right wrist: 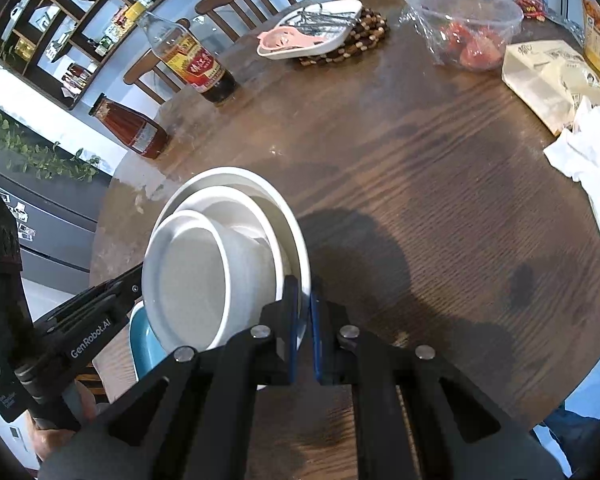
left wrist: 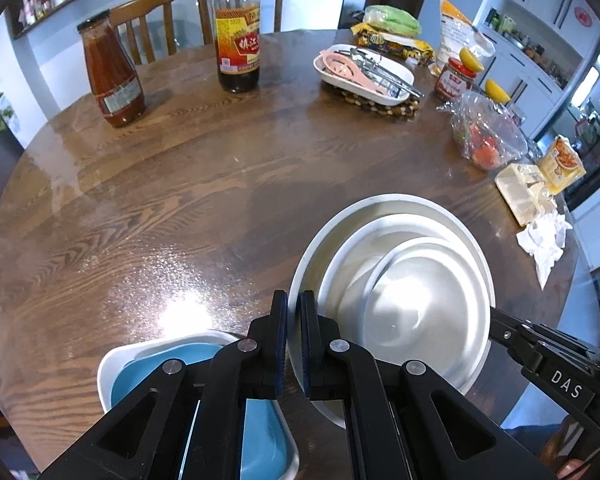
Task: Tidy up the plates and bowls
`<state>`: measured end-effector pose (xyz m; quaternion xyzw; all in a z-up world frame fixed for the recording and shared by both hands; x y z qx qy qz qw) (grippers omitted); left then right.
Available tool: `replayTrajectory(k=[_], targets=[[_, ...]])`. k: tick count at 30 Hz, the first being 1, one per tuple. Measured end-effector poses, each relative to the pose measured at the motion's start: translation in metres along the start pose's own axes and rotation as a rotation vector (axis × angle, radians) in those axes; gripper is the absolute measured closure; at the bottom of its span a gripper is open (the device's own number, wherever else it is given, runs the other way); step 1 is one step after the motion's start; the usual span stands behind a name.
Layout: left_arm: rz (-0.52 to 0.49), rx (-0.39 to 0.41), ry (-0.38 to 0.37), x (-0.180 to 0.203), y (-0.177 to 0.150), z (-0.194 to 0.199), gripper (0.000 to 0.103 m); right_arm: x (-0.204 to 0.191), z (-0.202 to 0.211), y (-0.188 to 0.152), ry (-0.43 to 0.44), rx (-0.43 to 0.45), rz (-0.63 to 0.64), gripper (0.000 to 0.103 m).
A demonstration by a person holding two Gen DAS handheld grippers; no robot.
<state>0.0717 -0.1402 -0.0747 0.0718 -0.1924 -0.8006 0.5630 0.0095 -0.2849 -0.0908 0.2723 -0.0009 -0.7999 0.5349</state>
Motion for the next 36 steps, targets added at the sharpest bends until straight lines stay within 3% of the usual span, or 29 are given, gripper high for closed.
replayTrajectory(k=[17,36], targets=[[0.057,0.072,0.02,-0.029,-0.006,0.032,0.101,-0.04,0.011,0.001,0.022,0.027,0.079,0.093],[0.166,0.105,0.072,-0.084,-0.036,0.058,0.101,-0.095,-0.005,-0.02,0.059,-0.016,0.188,0.093]])
Point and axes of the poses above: each gripper's, at about its wrist camera, not at the fingertips, and z roughly against the way its jaws point, x to its right, y to its top, the point moved 4 cm from there along -z, roughly the way its jaws point, and after that the axes turned 3 degrees about -x, right-handed, at the moved point
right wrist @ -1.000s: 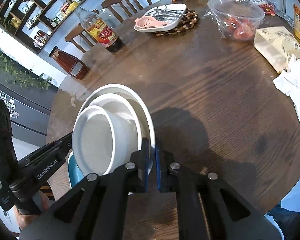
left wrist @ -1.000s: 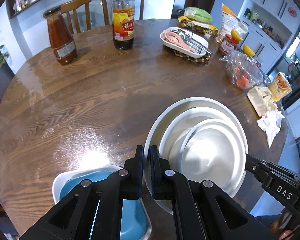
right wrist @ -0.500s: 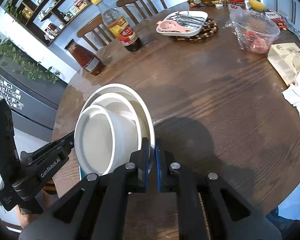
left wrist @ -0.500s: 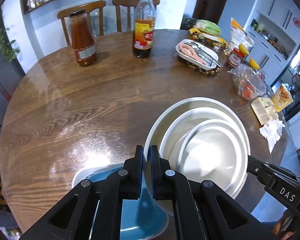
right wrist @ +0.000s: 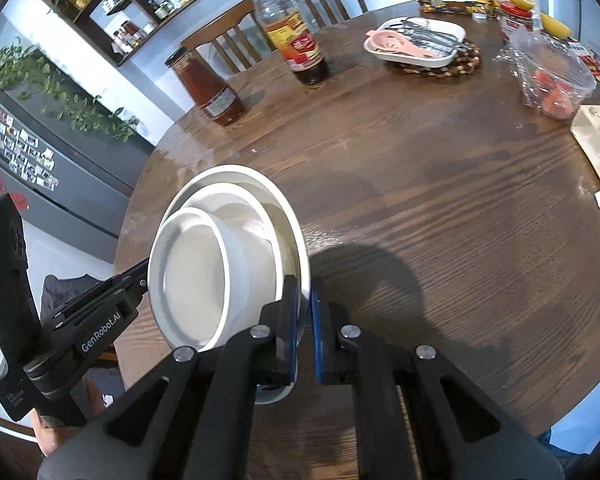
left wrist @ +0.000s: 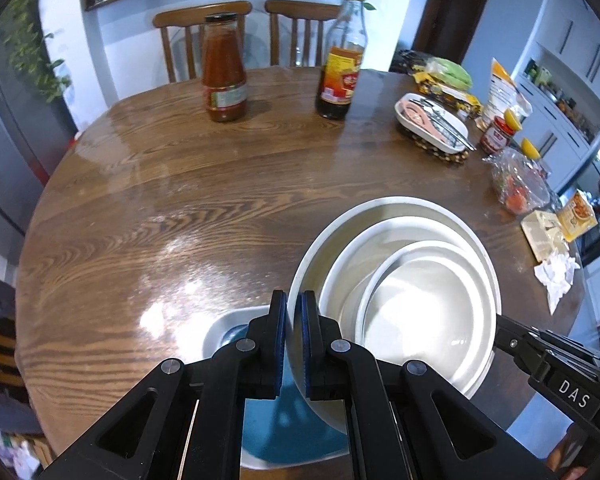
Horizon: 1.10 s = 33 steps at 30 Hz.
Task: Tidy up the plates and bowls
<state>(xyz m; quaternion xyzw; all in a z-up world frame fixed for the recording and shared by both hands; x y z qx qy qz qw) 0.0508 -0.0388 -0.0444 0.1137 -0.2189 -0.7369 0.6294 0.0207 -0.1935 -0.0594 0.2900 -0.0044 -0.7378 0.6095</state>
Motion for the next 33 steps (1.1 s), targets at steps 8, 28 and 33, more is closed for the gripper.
replayTrajectory(k=[8,28,33], targets=[[0.068,0.004,0.05,-0.025,-0.014,0.008,0.101,-0.022,-0.013,-0.005,0.038,-0.042,0.06,0.093],[0.215,-0.045,0.122,-0.064,-0.053,0.003,0.1,-0.049,-0.053,-0.021,0.089,-0.177,0.175,0.093],[0.208,-0.062,0.116,-0.062,-0.056,-0.005,0.1,-0.044,-0.056,-0.022,0.077,-0.188,0.171,0.093]])
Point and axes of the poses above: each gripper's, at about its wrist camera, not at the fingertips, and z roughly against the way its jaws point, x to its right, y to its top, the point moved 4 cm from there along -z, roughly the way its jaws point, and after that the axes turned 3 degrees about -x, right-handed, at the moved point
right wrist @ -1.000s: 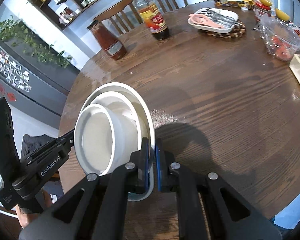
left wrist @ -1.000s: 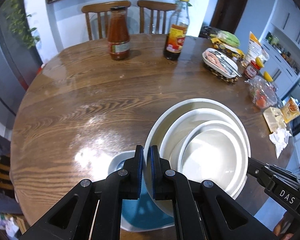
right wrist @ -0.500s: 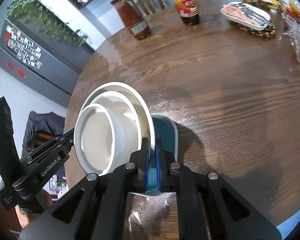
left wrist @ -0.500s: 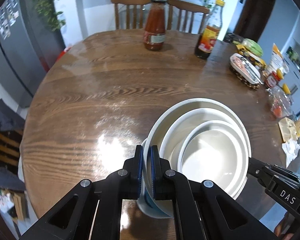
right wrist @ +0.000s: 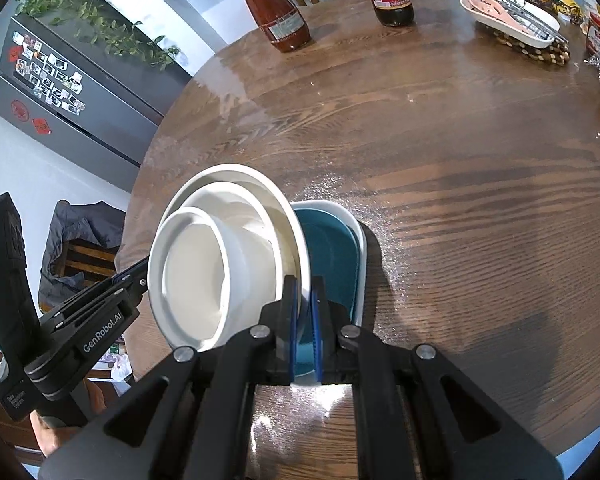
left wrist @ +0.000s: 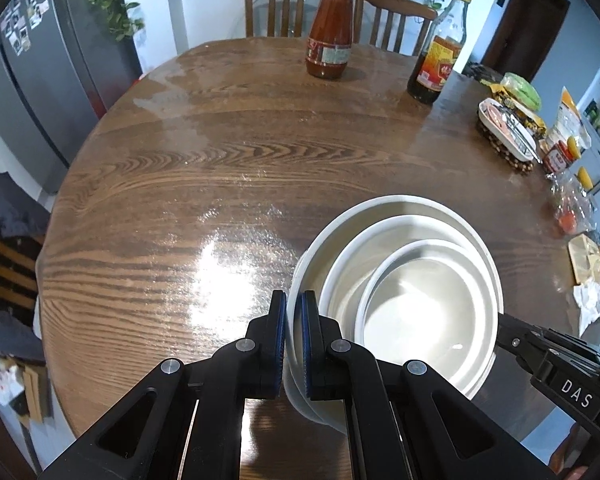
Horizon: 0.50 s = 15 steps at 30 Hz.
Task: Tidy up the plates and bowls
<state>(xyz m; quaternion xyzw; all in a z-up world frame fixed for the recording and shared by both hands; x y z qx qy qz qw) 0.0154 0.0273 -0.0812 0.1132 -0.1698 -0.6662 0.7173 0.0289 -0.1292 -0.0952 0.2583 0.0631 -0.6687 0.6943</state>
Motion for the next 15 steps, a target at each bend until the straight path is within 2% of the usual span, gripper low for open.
replayTrajectory(k=[15], targets=[[-0.038,-0.038,-0.006,0.007,0.003,-0.014,0.1,0.013,-0.007,-0.005,-0.015,-0.012,-0.051,0.093]])
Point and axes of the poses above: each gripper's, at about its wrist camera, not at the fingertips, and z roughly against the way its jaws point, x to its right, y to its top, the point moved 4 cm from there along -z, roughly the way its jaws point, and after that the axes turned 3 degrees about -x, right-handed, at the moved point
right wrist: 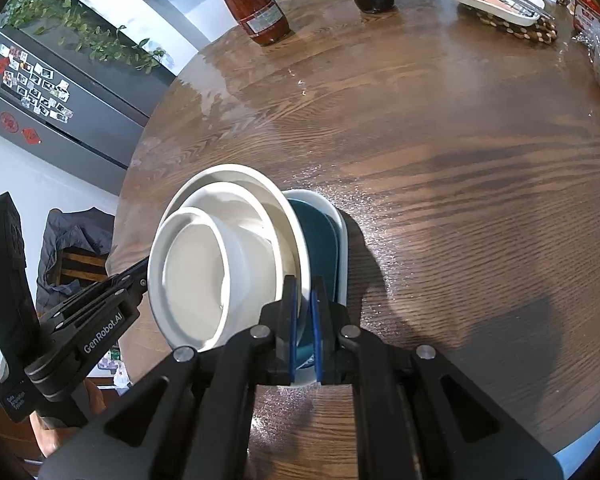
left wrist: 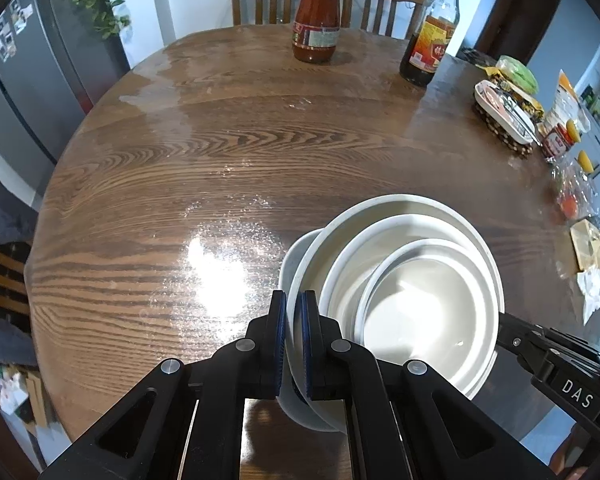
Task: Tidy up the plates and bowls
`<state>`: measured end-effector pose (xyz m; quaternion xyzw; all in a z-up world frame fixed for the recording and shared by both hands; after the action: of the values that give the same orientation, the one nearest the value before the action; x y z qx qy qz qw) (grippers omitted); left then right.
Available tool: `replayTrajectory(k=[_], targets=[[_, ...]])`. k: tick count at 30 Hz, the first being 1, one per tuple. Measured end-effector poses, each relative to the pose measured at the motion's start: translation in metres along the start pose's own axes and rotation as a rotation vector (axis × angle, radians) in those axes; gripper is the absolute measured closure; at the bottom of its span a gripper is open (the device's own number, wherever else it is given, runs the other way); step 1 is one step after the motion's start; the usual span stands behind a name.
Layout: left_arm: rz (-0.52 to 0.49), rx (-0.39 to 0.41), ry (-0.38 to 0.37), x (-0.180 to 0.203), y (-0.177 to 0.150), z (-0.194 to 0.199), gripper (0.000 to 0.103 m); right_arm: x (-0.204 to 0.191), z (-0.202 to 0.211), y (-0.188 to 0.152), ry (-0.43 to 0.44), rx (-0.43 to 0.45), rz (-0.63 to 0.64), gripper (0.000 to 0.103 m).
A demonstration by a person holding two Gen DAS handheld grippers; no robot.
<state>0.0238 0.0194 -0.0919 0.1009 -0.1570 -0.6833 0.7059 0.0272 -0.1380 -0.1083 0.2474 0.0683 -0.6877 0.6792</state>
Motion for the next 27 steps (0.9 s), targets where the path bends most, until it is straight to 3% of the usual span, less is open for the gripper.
replayTrajectory(k=[13,27], targets=[[-0.011,0.002,0.011,0.004,0.006,-0.005,0.1,0.006,-0.003,0.005,0.004,-0.01,-0.021,0.093],[-0.03,0.064,0.036,0.011,0.02,-0.012,0.1,0.008,-0.003,0.021,-0.029,0.038,-0.021,0.093]])
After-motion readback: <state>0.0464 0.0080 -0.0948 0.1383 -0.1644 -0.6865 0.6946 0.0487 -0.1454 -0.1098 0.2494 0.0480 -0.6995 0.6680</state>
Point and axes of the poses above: each gripper's, at about its wrist camera, not at the fingertips, and z roughly against the way its jaws point, x to its right, y to its top, the point moved 4 cm from there along -z, roughly the way its jaws point, and after that the axes turned 3 degrees about -x, right-handed, at the moved point
